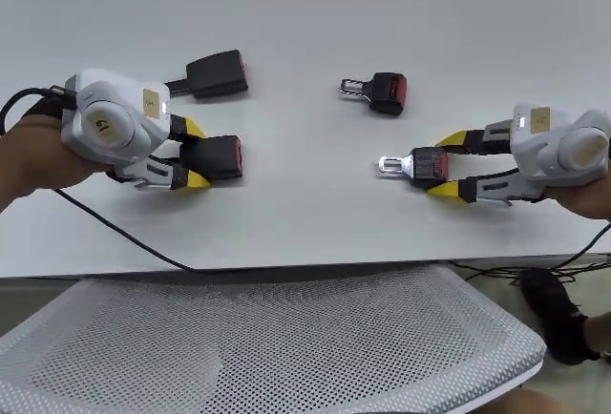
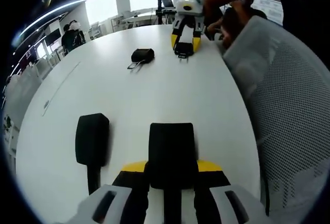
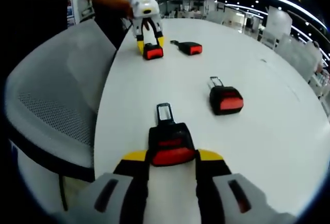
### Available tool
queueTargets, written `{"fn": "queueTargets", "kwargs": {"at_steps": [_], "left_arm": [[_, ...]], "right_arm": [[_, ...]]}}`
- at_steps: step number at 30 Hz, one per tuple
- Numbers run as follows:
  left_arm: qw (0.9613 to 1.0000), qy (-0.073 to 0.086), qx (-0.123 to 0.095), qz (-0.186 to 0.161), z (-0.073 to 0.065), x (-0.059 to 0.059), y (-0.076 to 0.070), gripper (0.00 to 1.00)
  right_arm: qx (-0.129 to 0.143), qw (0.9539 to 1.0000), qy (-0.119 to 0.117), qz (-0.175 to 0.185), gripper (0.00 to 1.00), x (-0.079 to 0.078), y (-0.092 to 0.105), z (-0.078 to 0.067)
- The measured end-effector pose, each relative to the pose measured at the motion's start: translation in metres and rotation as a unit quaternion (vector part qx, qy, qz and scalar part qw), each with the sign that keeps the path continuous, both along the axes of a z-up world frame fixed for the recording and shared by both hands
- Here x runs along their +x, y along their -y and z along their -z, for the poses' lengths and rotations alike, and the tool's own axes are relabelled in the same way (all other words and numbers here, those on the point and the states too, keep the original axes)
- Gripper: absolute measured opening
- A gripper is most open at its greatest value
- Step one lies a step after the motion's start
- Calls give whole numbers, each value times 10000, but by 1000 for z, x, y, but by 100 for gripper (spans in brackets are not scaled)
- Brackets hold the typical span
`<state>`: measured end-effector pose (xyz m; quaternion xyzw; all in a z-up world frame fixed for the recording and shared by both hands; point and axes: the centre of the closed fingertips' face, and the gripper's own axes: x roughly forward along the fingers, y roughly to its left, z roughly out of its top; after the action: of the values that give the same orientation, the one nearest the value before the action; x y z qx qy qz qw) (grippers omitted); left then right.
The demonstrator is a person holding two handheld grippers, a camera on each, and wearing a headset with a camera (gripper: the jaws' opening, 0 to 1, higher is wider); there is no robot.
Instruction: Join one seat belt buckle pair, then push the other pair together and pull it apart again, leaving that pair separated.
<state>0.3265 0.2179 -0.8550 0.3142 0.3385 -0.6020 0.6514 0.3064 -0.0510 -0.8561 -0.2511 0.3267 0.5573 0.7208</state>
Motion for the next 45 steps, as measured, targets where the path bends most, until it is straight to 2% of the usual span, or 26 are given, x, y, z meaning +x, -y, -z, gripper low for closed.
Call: {"fn": "queueTargets", "kwargs": {"at_steps": [5,18,26,36,45], "left_arm": [[10000,-24,14,-3,0,1,1,34],[9998,-37,100,146,-1,-1,2,34],[9997,-64,136,171,-1,-2,3,34],[9993,-87,271,234,-1,-3,2,33],[9991,-100,321,256,0,-3,2,33]], "right_arm": [[202,9998,-25,52,35,-1,1,-1],[482,9985,-24,244,35,-5,-4,-3],[797,9965,-69,236,34,-4,-27,-3],[1061,9940,-31,278,34,1,-56,-1],[1302,9911,5,267,34,12,-82,-2]]}}
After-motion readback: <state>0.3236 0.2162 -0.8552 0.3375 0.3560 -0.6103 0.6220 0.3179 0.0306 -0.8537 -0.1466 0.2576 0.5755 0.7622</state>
